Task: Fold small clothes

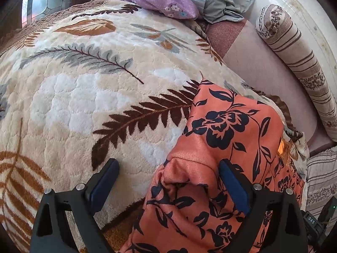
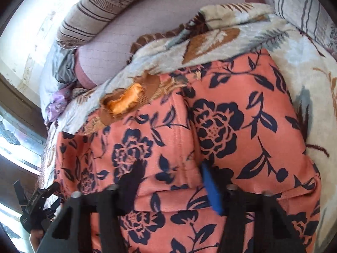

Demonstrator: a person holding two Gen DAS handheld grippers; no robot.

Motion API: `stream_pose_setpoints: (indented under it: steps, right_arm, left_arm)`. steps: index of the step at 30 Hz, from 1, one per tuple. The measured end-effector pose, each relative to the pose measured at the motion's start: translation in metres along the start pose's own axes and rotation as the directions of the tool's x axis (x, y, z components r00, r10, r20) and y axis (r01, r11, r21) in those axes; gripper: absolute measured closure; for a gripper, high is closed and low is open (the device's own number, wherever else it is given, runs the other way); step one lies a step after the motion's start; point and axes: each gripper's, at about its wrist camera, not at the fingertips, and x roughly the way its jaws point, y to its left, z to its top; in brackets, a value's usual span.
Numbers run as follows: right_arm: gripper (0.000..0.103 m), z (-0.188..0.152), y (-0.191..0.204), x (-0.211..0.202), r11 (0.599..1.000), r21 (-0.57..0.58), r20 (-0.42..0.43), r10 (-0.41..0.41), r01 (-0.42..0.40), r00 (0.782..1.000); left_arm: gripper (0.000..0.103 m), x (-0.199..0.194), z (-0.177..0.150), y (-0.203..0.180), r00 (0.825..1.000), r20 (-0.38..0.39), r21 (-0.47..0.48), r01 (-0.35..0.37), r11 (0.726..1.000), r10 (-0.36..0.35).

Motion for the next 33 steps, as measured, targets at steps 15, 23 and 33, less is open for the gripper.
stream_pose_setpoints:
  steps: [15, 23, 33]
  right_arm:
    - [0.011, 0.002, -0.005, -0.04, 0.998, 0.032, -0.031, -0.058, 0.059, 0.998]
    - [0.01, 0.005, -0.001, -0.034, 0.998, 0.04, 0.053, 0.046, -0.049, 0.998]
    - [0.09, 0.003, 0.04, -0.012, 0.97, -0.18, -0.006, -0.168, 0.164, 0.986]
  left_arm:
    - [0.008, -0.002, 0.001, 0.005, 1.0, 0.012, 0.003, 0.01, 1.0, -0.01]
    - [0.008, -0.001, 0.004, 0.007, 1.0, 0.02, -0.017, 0.0, 1.0, 0.001]
    - [0.008, 0.002, 0.006, 0.004, 0.999, 0.032, 0.002, -0.019, 1.0, 0.019]
